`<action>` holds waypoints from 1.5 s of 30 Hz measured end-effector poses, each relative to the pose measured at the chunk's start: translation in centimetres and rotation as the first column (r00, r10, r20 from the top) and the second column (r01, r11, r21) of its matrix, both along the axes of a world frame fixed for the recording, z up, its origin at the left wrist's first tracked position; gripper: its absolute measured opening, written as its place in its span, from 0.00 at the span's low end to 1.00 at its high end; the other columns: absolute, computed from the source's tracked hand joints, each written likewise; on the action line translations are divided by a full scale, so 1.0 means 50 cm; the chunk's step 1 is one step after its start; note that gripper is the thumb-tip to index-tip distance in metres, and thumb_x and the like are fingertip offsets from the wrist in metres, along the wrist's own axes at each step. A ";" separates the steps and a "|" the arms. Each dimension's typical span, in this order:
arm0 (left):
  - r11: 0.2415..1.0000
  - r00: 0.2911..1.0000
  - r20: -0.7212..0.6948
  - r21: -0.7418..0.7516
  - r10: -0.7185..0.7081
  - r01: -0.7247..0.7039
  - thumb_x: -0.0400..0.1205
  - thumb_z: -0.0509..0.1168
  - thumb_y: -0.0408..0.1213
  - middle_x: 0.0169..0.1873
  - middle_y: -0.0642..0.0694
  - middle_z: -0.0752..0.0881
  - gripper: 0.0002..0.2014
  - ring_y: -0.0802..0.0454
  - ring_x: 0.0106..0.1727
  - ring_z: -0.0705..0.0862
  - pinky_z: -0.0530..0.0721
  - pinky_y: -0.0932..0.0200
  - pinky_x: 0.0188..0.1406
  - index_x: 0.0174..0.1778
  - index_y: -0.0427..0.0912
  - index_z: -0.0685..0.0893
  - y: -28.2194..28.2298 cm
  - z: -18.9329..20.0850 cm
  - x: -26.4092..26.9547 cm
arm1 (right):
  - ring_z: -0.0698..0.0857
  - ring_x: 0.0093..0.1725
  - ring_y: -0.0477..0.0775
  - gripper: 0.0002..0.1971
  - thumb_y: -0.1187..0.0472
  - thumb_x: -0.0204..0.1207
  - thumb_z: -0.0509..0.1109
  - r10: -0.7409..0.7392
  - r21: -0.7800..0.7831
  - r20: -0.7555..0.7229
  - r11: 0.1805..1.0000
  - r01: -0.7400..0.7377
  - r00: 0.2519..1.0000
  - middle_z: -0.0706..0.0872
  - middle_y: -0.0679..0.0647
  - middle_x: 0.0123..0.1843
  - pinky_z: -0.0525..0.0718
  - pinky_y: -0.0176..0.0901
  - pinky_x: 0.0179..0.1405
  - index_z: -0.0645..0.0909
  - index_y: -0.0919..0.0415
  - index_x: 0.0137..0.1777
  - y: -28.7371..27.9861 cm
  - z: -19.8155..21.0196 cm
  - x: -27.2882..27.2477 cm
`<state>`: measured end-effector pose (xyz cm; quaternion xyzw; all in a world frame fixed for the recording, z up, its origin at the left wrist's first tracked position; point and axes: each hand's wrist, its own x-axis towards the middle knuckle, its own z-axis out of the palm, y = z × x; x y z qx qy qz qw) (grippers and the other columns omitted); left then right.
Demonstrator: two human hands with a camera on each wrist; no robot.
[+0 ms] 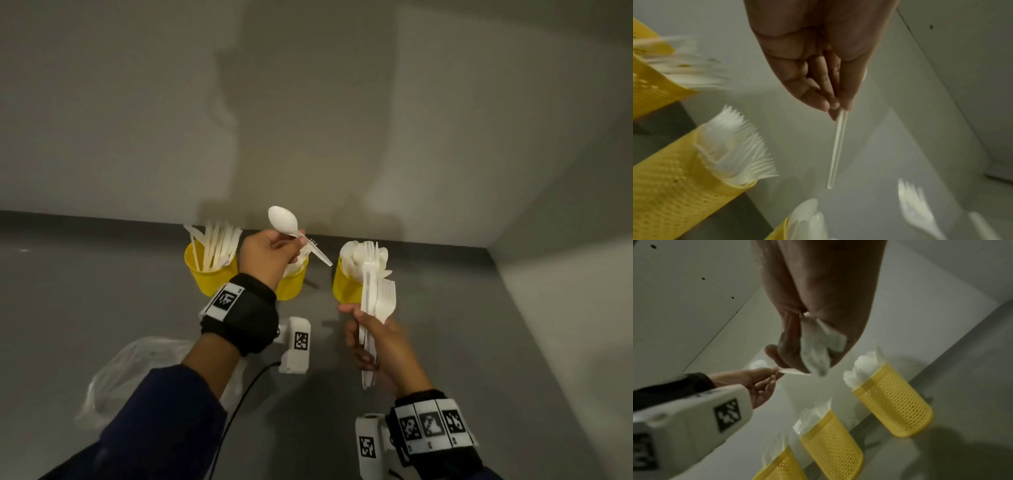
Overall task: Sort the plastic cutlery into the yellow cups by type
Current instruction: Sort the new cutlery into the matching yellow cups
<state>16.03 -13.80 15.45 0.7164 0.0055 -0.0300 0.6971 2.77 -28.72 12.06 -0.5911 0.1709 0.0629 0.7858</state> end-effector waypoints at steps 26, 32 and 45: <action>0.964 0.919 -0.295 -0.118 -0.262 0.237 0.82 0.60 0.32 0.27 0.46 0.80 0.10 0.60 0.19 0.79 0.79 0.70 0.17 0.34 0.42 0.80 -0.110 -0.066 -0.117 | 0.63 0.16 0.46 0.14 0.65 0.80 0.57 0.212 0.100 -0.034 0.973 -0.208 0.977 0.78 0.57 0.27 0.61 0.30 0.16 0.80 0.73 0.55 -0.043 -0.014 -0.007; 0.942 0.900 -0.327 -0.267 -0.288 0.205 0.80 0.62 0.30 0.20 0.46 0.81 0.07 0.59 0.18 0.80 0.79 0.68 0.16 0.37 0.37 0.83 -0.027 -0.043 -0.137 | 0.62 0.15 0.46 0.12 0.66 0.79 0.57 0.272 0.094 -0.068 0.960 -0.265 0.960 0.79 0.59 0.26 0.60 0.30 0.16 0.84 0.66 0.48 0.021 -0.006 -0.004; 0.982 0.984 -0.050 -0.067 0.172 -0.175 0.72 0.72 0.29 0.22 0.54 0.87 0.05 0.60 0.26 0.83 0.83 0.67 0.35 0.33 0.43 0.87 0.083 -0.018 0.026 | 0.75 0.16 0.50 0.14 0.56 0.83 0.56 0.046 -0.035 -0.076 0.998 -0.049 0.996 0.84 0.58 0.33 0.76 0.38 0.15 0.80 0.61 0.59 0.033 -0.020 0.013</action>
